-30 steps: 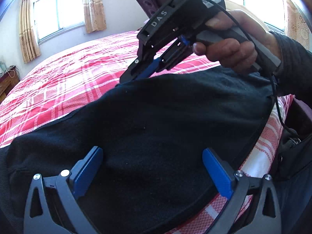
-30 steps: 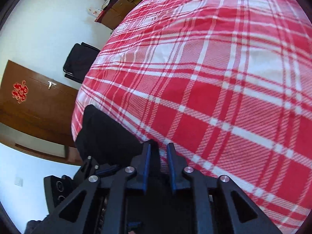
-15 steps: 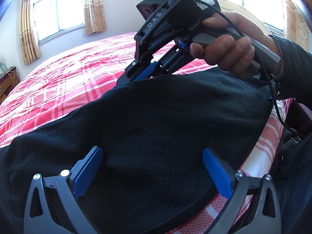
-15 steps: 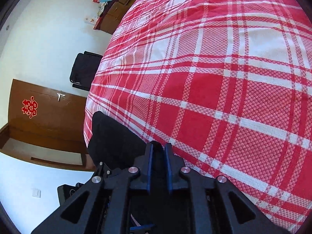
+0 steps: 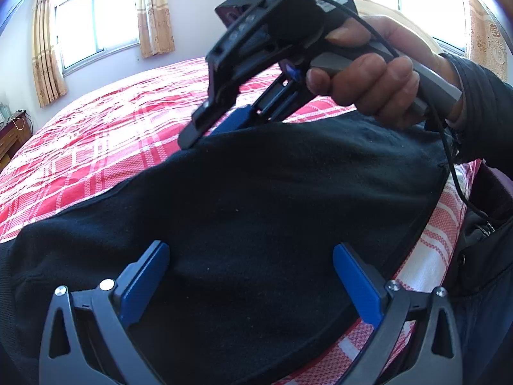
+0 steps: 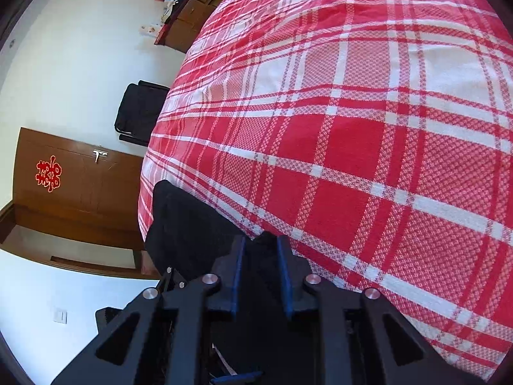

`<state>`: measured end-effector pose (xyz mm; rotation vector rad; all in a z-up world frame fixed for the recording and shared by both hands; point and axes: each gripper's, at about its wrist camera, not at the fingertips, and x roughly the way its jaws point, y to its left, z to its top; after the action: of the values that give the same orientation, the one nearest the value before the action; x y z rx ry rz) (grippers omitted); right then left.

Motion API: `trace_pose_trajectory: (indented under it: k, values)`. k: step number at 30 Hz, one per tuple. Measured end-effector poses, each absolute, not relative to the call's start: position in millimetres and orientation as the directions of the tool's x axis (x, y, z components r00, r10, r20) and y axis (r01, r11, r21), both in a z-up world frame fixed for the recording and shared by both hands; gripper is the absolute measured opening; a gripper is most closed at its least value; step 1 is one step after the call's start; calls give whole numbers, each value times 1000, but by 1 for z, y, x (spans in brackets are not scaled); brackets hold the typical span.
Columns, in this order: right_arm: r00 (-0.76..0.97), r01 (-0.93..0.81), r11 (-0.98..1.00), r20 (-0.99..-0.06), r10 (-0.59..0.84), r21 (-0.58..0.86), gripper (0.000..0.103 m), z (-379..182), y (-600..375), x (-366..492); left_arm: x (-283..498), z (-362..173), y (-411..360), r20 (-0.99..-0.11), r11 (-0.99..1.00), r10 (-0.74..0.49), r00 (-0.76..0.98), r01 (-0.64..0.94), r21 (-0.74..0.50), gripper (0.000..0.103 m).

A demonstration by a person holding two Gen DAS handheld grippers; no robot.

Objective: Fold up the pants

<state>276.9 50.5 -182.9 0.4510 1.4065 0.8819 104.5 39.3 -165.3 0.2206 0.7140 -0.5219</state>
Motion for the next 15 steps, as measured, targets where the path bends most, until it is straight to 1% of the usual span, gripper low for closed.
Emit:
trace_pose_trajectory:
  k: [1, 2, 4, 6, 8, 9, 10, 13, 14, 15]
  values:
    - [-60, -263, 622, -656, 752, 737, 8, -183, 51, 277, 104, -165, 39, -672, 850, -380, 636, 526, 18, 103]
    - [-39, -284, 628, -664, 747, 724, 7, -179, 51, 275, 104, -165, 39, -670, 850, -381, 637, 527, 18, 103]
    - [-9, -323, 617, -654, 757, 718, 6, -168, 52, 269, 104, -166, 39, -669, 849, -383, 637, 528, 17, 103]
    - [37, -395, 605, -646, 762, 691, 5, -145, 55, 259, 104, -166, 40, -666, 848, -385, 638, 529, 16, 103]
    - [84, -426, 631, -666, 741, 649, 5, -134, 58, 255, 104, -166, 40, -663, 848, -386, 641, 529, 18, 103]
    - [109, -436, 659, -691, 715, 613, 5, -132, 61, 256, 104, -166, 40, -663, 849, -386, 642, 529, 18, 103]
    - [144, -442, 700, -725, 673, 561, 5, -133, 63, 256, 104, -166, 40, -662, 849, -386, 642, 529, 17, 103]
    - [157, -424, 764, -791, 592, 487, 4, -157, 68, 262, 104, -167, 41, -659, 848, -388, 644, 530, 18, 103]
    - [156, -416, 774, -801, 578, 477, 5, -167, 68, 263, 104, -167, 41, -657, 848, -390, 646, 530, 19, 103]
    - [157, -407, 769, -792, 590, 493, 5, -171, 65, 264, 103, -168, 42, -655, 848, -390, 647, 530, 19, 103]
